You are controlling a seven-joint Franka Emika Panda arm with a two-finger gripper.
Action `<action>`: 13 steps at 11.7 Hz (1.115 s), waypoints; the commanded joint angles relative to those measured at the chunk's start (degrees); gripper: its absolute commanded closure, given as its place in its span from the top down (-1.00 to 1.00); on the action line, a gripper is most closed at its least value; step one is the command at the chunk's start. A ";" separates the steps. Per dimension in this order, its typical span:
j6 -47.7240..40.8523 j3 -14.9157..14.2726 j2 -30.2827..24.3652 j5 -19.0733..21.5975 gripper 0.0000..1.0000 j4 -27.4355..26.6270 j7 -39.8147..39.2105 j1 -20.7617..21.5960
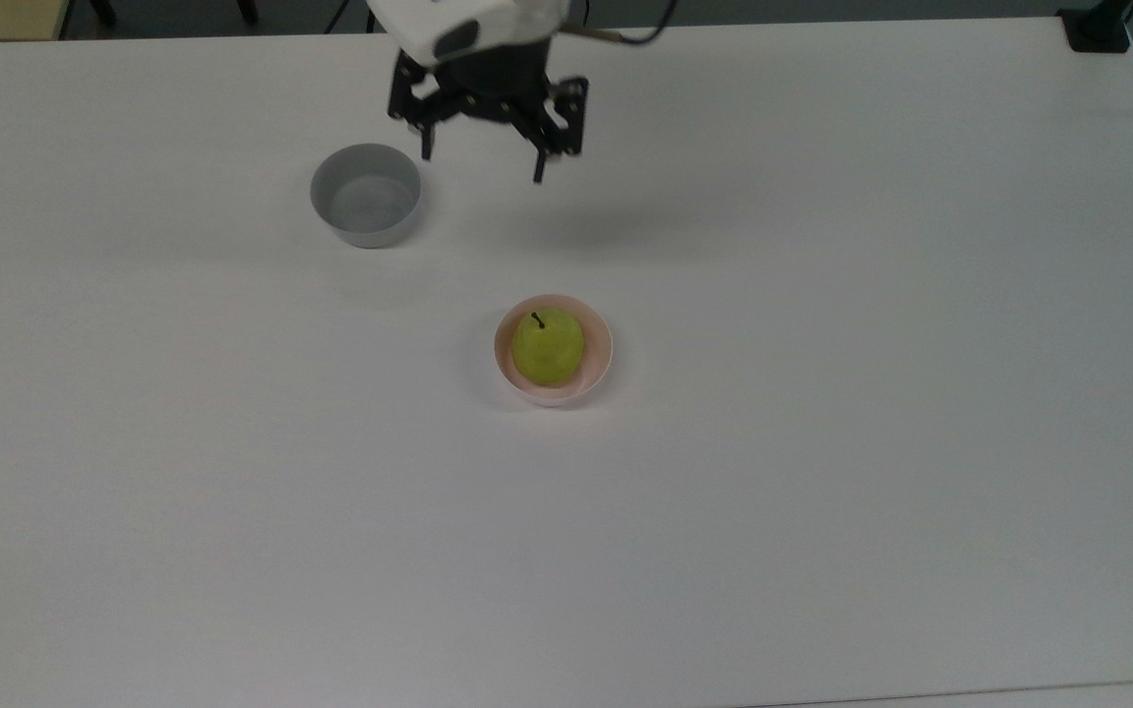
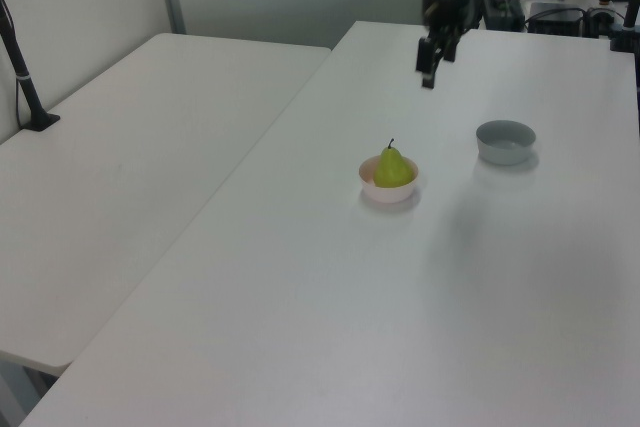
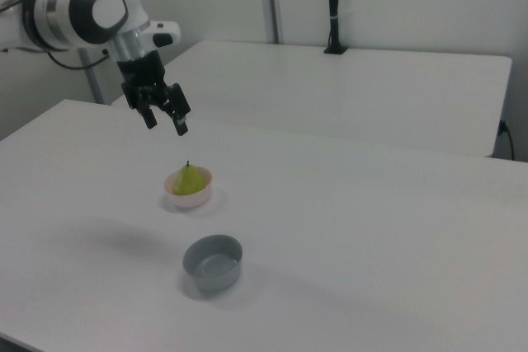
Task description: Place the pear in the bowl
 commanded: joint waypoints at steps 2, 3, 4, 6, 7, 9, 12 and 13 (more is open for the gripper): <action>-6.79 -11.28 -8.13 9.47 1.00 -0.49 -13.67 1.14; -6.71 -12.78 -8.84 10.44 1.00 -0.49 -17.01 1.23; -6.54 -13.93 -8.94 11.14 1.00 -0.49 -19.82 1.23; -6.19 -15.69 -8.85 11.59 1.00 -0.31 -22.30 1.32; -6.19 -15.70 -8.68 11.50 1.00 -0.14 -23.79 1.32; -6.10 -15.70 -8.59 11.85 1.00 -0.05 -23.37 1.32; -6.01 -15.61 -8.50 11.85 1.00 -0.05 -23.02 1.32; -6.01 -15.26 -8.50 11.77 1.00 -0.05 -23.02 1.32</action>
